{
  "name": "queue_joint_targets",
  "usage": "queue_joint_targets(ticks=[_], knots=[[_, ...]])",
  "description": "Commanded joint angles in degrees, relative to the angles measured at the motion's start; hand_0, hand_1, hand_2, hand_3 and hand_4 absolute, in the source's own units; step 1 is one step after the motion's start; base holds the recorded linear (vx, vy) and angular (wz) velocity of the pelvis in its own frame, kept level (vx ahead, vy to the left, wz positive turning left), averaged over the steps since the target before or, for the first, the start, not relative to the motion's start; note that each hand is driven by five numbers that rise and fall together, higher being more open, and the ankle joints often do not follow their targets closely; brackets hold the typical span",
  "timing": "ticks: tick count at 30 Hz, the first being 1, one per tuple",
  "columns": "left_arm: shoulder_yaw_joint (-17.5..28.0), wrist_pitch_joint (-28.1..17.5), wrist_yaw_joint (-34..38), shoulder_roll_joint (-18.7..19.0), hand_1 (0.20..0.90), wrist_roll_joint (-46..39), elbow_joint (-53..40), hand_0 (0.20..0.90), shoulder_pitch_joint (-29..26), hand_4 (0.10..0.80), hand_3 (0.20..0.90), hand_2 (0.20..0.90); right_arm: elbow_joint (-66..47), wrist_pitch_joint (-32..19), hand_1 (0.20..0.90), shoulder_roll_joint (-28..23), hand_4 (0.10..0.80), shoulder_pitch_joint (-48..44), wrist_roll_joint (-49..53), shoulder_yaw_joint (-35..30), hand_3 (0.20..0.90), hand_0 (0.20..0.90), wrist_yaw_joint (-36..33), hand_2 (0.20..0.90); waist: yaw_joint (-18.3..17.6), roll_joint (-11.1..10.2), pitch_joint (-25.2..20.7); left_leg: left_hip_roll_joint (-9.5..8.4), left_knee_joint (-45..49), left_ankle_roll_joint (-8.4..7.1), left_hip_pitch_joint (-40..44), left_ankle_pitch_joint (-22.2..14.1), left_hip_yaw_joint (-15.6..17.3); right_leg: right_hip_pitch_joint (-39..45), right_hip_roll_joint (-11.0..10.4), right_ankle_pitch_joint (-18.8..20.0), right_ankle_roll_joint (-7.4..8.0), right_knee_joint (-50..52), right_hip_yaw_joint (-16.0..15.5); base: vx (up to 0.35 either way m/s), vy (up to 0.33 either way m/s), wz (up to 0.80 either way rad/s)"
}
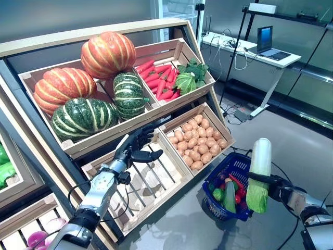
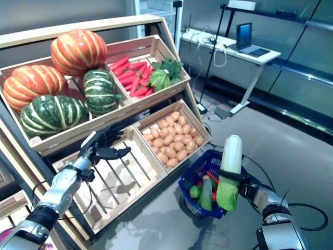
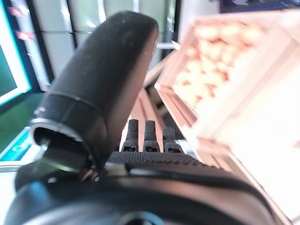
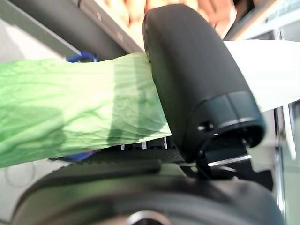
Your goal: Put vegetables into the basket
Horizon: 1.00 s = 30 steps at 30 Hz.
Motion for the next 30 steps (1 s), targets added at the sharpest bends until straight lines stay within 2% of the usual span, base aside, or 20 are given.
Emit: queue_joint_targets(ticks=[1,4,7,9,14,19,20,22,30], knots=[[1.3,-7.7,3.6,3.5,0.9,0.4,-0.1,0.9,-9.6,0.8,0.9,0.9,0.3,-7.8,0.3,-4.6,0.4,-9.6,6.5,-3.2,0.3,0.3,-5.5,0.3,0.9,0.2,4.7,1.09,20.9,2.57,-5.7,-17.2,-1.0,-6.8,-0.8,-8.6,-6.22,16.2,0.0,-0.229,-0.022,0.16],[0.4,-7.9,5.5,3.9,0.9,-0.9,-1.3,0.9,-10.9,0.8,0.9,0.9,0.5,-8.4,0.3,-5.7,0.4,-11.7,9.1,-3.5,0.3,0.3,-7.3,0.3,1.2,0.8,8.5,1.22,32.0,3.96,-13.9,-22.2,-1.5,-15.1,-4.4,-13.3,-7.59,29.9,0.0,-0.193,-0.007,0.26],[0.1,-7.9,4.9,4.1,0.9,-3.9,-3.9,0.9,-10.5,0.8,0.9,0.9,0.0,-8.7,0.3,-7.3,0.4,-14.1,10.3,-4.0,0.3,0.3,-8.7,0.3,1.7,1.6,11.4,0.62,39.8,4.88,-20.3,-25.3,-2.4,-22.2,-7.7,-16.7,-8.08,40.5,0.7,-0.178,-0.018,0.24],[-0.6,-8.0,4.2,3.9,0.9,-5.6,-4.7,0.9,-11.3,0.8,0.9,0.9,1.0,-8.7,0.3,-8.7,0.4,-16.8,10.8,-3.5,0.3,0.3,-8.9,0.3,1.6,2.1,12.6,0.25,48.3,5.59,-27.2,-28.4,-2.8,-29.5,-9.7,-19.8,-8.56,49.5,2.1,-0.197,-0.032,0.36],[-2.3,-9.3,4.7,4.2,0.9,-6.0,-6.1,0.9,-12.2,0.8,0.9,0.9,2.1,-8.4,0.3,-10.9,0.4,-20.6,10.9,-1.9,0.3,0.3,-8.8,0.3,1.4,3.8,14.8,0.45,60.6,5.39,-35.9,-33.4,-3.4,-38.8,-12.1,-24.0,-8.99,60.6,4.7,-0.097,0.004,0.26],[-1.5,-9.4,5.6,4.2,0.9,-7.3,-8.4,0.9,-11.7,0.8,0.9,0.9,1.8,-9.1,0.3,-11.2,0.4,-22.7,9.3,-1.0,0.3,0.3,-9.5,0.3,0.9,5.1,16.3,0.99,70.1,5.16,-42.6,-36.7,-4.0,-46.0,-12.0,-27.2,-9.51,68.8,7.4,-0.056,0.008,0.02],[-1.5,-9.5,5.5,4.1,0.9,-7.6,-8.6,0.9,-11.6,0.8,0.9,0.9,1.9,-9.1,0.9,-11.4,0.8,-23.1,9.2,-0.8,0.9,0.9,-9.8,0.9,0.9,5.3,16.5,1.07,71.7,5.09,-44.1,-37.2,-4.1,-47.6,-11.9,-27.8,-9.63,70.4,7.9,-0.046,-0.008,0.0],[-1.5,-9.9,5.7,4.4,0.9,-8.2,-9.5,0.9,-11.6,0.8,0.9,0.9,1.5,-8.1,0.9,-11.7,0.8,-24.7,9.8,-0.4,0.9,0.9,-11.4,0.9,0.8,5.7,16.9,1.11,75.4,5.02,-47.6,-38.0,-4.5,-51.2,-11.6,-28.6,-9.82,73.9,8.7,-0.06,-0.025,0.03],[-1.5,-10.0,4.4,4.9,0.9,-10.0,-10.0,0.9,-11.1,0.8,0.9,0.9,1.5,-8.0,0.9,-11.9,0.8,-26.9,9.8,1.0,0.9,0.9,-12.0,0.9,1.1,5.4,15.7,1.29,79.1,4.68,-51.7,-38.8,-5.4,-55.0,-10.8,-29.7,-10.23,77.8,8.8,-0.014,-0.023,-0.01]])
